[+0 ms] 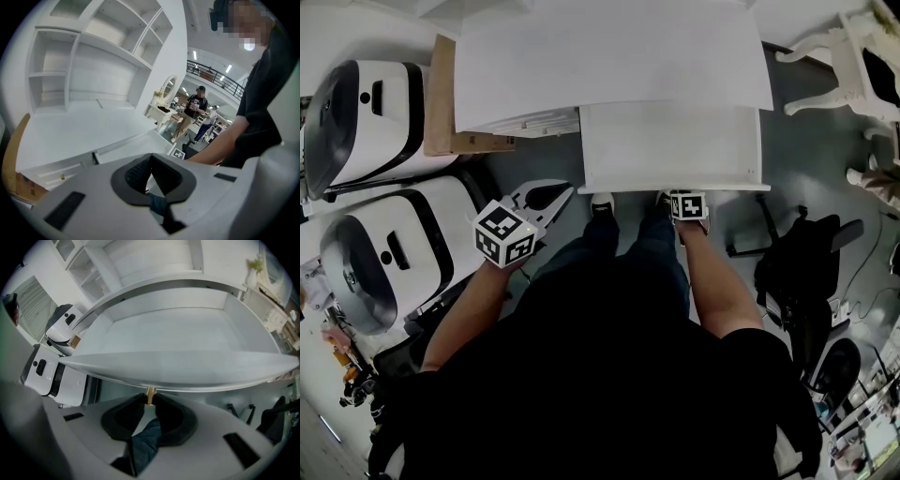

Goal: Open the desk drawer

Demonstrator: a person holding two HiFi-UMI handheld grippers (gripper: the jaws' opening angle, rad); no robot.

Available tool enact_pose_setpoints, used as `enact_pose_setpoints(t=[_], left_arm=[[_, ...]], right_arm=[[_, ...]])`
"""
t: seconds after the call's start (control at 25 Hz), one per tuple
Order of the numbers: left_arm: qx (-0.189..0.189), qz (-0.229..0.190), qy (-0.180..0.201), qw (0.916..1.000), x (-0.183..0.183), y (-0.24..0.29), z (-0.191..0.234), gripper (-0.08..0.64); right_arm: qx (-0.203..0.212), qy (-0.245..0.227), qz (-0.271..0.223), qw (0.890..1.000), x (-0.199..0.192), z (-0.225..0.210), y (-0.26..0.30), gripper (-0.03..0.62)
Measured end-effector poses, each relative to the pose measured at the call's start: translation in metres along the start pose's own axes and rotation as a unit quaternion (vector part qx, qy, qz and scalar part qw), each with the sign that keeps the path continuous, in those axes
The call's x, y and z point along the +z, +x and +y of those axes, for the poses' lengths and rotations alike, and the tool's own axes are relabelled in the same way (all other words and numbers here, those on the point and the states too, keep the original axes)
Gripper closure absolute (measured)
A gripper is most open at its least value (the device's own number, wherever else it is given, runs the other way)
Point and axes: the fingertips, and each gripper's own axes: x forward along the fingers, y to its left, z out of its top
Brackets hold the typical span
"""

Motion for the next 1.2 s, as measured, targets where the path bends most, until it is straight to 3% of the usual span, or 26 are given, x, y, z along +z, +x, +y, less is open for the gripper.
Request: enact_pose_setpoints(t=[0.4,0.68,0.96,1.2], left_arm=[[0.004,-0.023,-0.003,0.9997,0.015,0.002,0.003,0.552],[-0.003,-0.048,0.002,0.9988,0.036,0.012,0.0,0.552],[-0.006,-0.074,0.016,0.9971,0.065,0.015,0.001,0.552],[-0.011,-0.093,0.028,0.9952,0.09,0.017,0.001,0.552]], right_arm=[[-0.005,-0.002,0.003,1.0,-0.002,-0.001,-0.014,0.509],[-0.01,-0.013,-0.019,1.0,0.01,-0.018,-0.06,0.551],[-0.015,-0.014,-0.077,0.997,0.038,-0.033,-0.127,0.555],[-0.01,0.002,-0.16,0.987,0.079,-0.039,-0.189,0.558]])
